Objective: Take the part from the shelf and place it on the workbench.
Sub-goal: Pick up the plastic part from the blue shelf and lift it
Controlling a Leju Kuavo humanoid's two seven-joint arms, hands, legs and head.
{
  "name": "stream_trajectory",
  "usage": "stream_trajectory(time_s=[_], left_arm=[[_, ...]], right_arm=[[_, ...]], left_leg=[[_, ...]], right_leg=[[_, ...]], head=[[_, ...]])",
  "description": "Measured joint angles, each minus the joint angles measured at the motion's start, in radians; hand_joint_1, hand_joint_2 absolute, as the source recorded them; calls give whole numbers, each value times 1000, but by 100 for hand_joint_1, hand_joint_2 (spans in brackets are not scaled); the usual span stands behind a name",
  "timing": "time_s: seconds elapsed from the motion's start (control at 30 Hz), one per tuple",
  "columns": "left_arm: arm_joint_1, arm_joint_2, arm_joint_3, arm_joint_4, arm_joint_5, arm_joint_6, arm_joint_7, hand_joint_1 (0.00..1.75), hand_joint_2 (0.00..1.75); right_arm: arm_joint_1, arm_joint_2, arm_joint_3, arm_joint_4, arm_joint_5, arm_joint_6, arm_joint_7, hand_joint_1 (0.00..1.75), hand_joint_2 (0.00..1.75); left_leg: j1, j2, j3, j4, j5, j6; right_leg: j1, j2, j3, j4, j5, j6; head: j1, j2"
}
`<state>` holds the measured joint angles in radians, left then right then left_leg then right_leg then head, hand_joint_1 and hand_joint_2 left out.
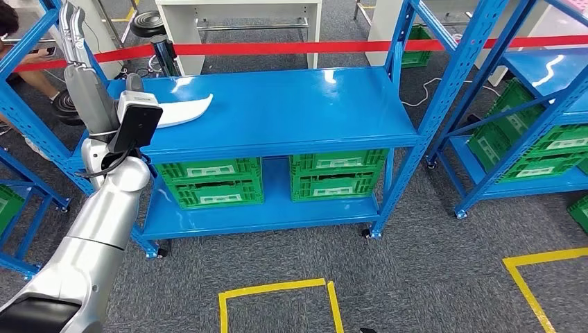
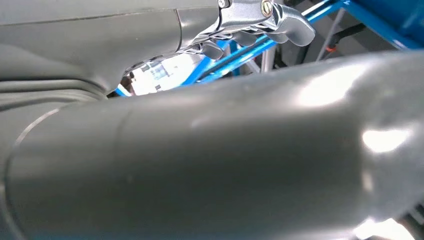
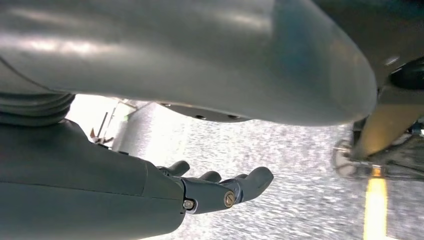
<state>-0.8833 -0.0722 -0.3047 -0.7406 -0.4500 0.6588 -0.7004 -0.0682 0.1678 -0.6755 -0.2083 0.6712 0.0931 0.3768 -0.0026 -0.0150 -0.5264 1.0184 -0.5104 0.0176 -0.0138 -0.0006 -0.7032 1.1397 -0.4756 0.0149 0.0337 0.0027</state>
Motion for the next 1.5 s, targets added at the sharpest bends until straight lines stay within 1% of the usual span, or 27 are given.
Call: stream_trajectory(time_s=[0.07, 0.17, 0.23, 0.27, 0.33, 0.4, 0.43, 0.47, 0.53, 0.57, 0.6, 0.67, 0.7, 0.77, 0.8, 0.87, 0.9, 0.93, 0.97, 1.03, 1.07, 1.1, 1.2, 1.27, 1.4, 1.43, 1.5], left_arm=[[-9, -6, -3, 6, -3, -3, 0, 0, 0], [-20, -11, -8, 11, -6, -7, 0, 0, 0], [-30, -13, -9, 14, -10, -8, 0, 0, 0], [-35, -13, -9, 16, -12, -8, 0, 0, 0], [-38, -14, -10, 21, -14, -8, 0, 0, 0], [-37, -14, -11, 27, -15, -8, 0, 0, 0], [-36, -14, -11, 30, -15, -8, 0, 0, 0], [-37, -14, -11, 33, -15, -8, 0, 0, 0], [-38, -13, -11, 38, -17, -9, 0, 0, 0], [-38, -13, -11, 40, -19, -10, 0, 0, 0], [-38, -13, -12, 41, -22, -11, 0, 0, 0], [-40, -16, -12, 41, -30, -14, 0, 0, 0], [-43, -16, -12, 40, -34, -15, 0, 0, 0], [-47, -18, -12, 38, -44, -15, 0, 0, 0], [-46, -19, -12, 38, -49, -18, 0, 0, 0], [-38, -20, -12, 39, -57, -24, 0, 0, 0], [-33, -20, -12, 40, -64, -27, 0, 0, 0], [-30, -20, -12, 42, -73, -29, 0, 0, 0], [-28, -20, -12, 44, -84, -30, 0, 0, 0], [-26, -20, -12, 54, -106, -33, 0, 0, 0], [-26, -20, -12, 62, -114, -36, 0, 0, 0], [-25, -20, -12, 71, -120, -40, 0, 0, 44], [-23, -20, -12, 92, -135, -55, 4, 0, 175], [-25, -20, -12, 112, -151, -70, 17, 0, 175], [-13, -20, -12, 167, -182, -107, 56, 0, 175], [-8, -19, -12, 177, -185, -110, 59, 0, 175], [-3, -17, -12, 190, -186, -111, 60, 0, 175]], right_arm=[[-1, 0, -1, 0, -1, 0, -2, 0, 0], [-2, 0, -3, 0, -2, 0, 0, 0, 0], [-2, 1, -4, 0, -4, -2, 4, 0, 0], [-3, 1, -5, 0, -6, -3, 4, 0, 0], [-3, 1, -6, 0, -8, -3, 4, 0, 0], [-1, 1, -8, 0, -9, -3, 3, 0, 0], [0, 1, -10, 0, -9, -3, 3, 0, 0], [0, 1, -11, 0, -10, -3, 4, 0, 0], [1, 1, -14, 0, -10, -3, 3, 0, 0], [0, 2, -15, 1, -10, -3, 1, 0, 0], [-1, 2, -15, 1, -10, -3, 0, 0, 0], [-5, 2, -15, 1, -10, -3, -1, 0, 0], [-5, 3, -15, 1, -9, -3, 0, 0, 0], [-7, 3, -15, 1, -6, -3, 0, 0, 0], [-7, 3, -15, 1, -4, -2, -1, 0, 0], [-6, 3, -16, 1, -1, -2, -2, 0, 0], [-5, 3, -16, 1, 0, -2, -3, 0, 0], [-4, 3, -17, 2, 0, -2, -3, 0, 0], [-3, 2, -17, 1, 1, -2, -3, 0, 0], [-2, 2, -18, 1, 2, -2, -3, 0, 0], [-3, 2, -19, 1, 2, -2, -3, 0, 0], [-3, 2, -20, 1, 2, -3, -4, 0, 0], [-4, 2, -21, 2, 3, -3, -1, 0, 0], [-4, 2, -22, 2, 6, -3, 3, 0, 0], [-4, 2, -25, 2, 8, -3, 3, 0, 0], [-4, 1, -27, 2, 9, -3, 3, 0, 0], [-3, 1, -29, 2, 9, -3, 3, 0, 0]], left_leg=[[-2, -2, 20, -2, -21, -10], [-4, -3, 43, 4, -30, -30], [-2, 1, 33, 47, -36, -40], [-1, 3, 7, 92, -47, -45], [3, 6, -75, 207, -86, -54], [7, 7, -144, 262, -112, -59], [9, 7, -157, 243, -100, -60], [10, 8, -156, 196, -65, -58], [8, 11, -136, 72, 43, -51], [4, 12, -126, 31, 79, -46], [1, 12, -118, 9, 98, -39], [-2, 9, -102, 2, 92, -26], [0, 8, -92, -3, 90, -19], [3, 7, -71, -10, 81, -6], [4, 6, -63, -11, 75, -2], [4, 4, -49, -11, 60, 0], [4, 2, -40, -11, 52, -1], [5, 1, -31, -10, 43, -3], [6, 0, -20, -10, 33, -6], [6, -1, 4, -5, 11, -15], [5, -2, 11, -3, 1, -21], [3, -2, 13, -3, -8, -27], [2, -1, 15, 5, -17, -45], [4, 3, -11, 60, -27, -56], [6, 8, -156, 281, -110, -66], [6, 8, -171, 287, -105, -65], [4, 8, -146, 191, -30, -54]], right_leg=[[6, -1, 32, -92, 53, -9], [7, 2, 59, -111, 41, -29], [4, 3, 85, -115, 34, -43], [3, 4, 99, -116, 28, -49], [3, 4, 118, -116, 9, -54], [3, 6, 140, -116, -11, -54], [3, 7, 154, -116, -22, -53], [3, 8, 169, -116, -34, -52], [3, 9, 195, -117, -57, -44], [3, 9, 205, -119, -68, -38], [3, 8, 214, -122, -75, -31], [4, 7, 227, -117, -75, -17], [3, 6, 222, -99, -68, -13], [1, 5, 172, -14, -61, -5], [0, 5, 128, 45, -71, -2], [0, 5, 37, 141, -122, 5], [-1, 5, 5, 157, -143, 7], [-1, 5, -13, 144, -144, 8], [-2, 4, -14, 101, -117, 7], [-2, 1, 10, -25, -7, 3], [0, -1, 22, -71, 32, -3], [1, -2, 29, -96, 59, -9], [2, 0, 38, -103, 65, -32], [0, 0, 47, -105, 62, -45], [0, 2, 59, -106, 48, -56], [1, 3, 63, -106, 44, -56], [4, 7, 75, -106, 37, -55]], head=[[-1, 0], [-3, 0], [-6, 0], [-7, 0], [-11, 0], [-10, 0], [-10, 0], [-10, 0], [-10, 0], [-10, 0], [-11, 0], [-13, 0], [-13, 0], [-12, 0], [-11, 0], [-11, 0], [-11, 0], [-11, 0], [-11, 0], [-12, 0], [-12, 0], [-12, 0], [-12, 0], [-13, 0], [-15, 0], [-15, 0], [-15, 0]])
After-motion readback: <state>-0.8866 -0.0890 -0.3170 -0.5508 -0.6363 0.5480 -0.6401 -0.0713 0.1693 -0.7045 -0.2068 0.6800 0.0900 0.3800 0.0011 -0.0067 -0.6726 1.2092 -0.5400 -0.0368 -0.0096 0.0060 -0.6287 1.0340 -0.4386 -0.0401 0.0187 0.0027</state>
